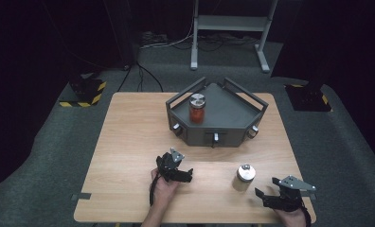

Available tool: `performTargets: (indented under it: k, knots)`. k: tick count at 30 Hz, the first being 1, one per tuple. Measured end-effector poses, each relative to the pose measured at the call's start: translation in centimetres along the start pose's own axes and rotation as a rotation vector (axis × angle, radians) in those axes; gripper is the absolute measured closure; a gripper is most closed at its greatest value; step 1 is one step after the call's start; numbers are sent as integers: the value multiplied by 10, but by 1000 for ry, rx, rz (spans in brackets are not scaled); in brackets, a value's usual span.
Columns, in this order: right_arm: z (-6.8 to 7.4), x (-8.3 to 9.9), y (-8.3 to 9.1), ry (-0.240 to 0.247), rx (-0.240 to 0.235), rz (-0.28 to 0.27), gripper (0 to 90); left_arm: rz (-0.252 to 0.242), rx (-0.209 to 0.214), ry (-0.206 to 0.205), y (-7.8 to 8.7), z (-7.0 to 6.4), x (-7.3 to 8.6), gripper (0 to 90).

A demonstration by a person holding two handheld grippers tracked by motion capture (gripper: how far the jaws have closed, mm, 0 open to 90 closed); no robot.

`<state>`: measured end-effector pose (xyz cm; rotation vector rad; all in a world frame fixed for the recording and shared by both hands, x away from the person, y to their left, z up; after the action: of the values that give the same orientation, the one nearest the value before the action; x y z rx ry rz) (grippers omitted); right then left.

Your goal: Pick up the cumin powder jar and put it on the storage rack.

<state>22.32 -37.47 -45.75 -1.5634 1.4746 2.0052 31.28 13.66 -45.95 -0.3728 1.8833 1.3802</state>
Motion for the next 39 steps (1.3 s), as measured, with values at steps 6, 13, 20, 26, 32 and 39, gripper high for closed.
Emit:
performTargets:
  k: [6,13,20,26,32,39]
  knots:
    - [2,-2,-5,27,-37,-20,110,0,0,0,0,0,0,5]
    - [3,-8,-11,50,-76,-44,114,0,0,1,0,0,0,6]
    - [5,-16,-19,73,-101,-53,118,0,0,0,0,0,0,7]
    - [6,-21,-25,94,-119,-63,126,0,0,0,0,0,0,7]
    - [8,-26,-29,110,-133,-69,134,0,0,1,0,0,0,8]
    - [9,-29,-34,119,-142,-79,153,0,-1,1,0,0,0,8]
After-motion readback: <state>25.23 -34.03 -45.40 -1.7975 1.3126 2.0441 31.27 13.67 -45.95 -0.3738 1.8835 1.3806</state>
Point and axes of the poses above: each handheld gripper's, and its own axes: y roughly backward along the jaws, x roughly out of its underside, z roughly to its left, the point moved 1 cm from there along -y, roughly forward along the jaws, and after that the axes turned 10 degrees about y, right-handed, at the moved point
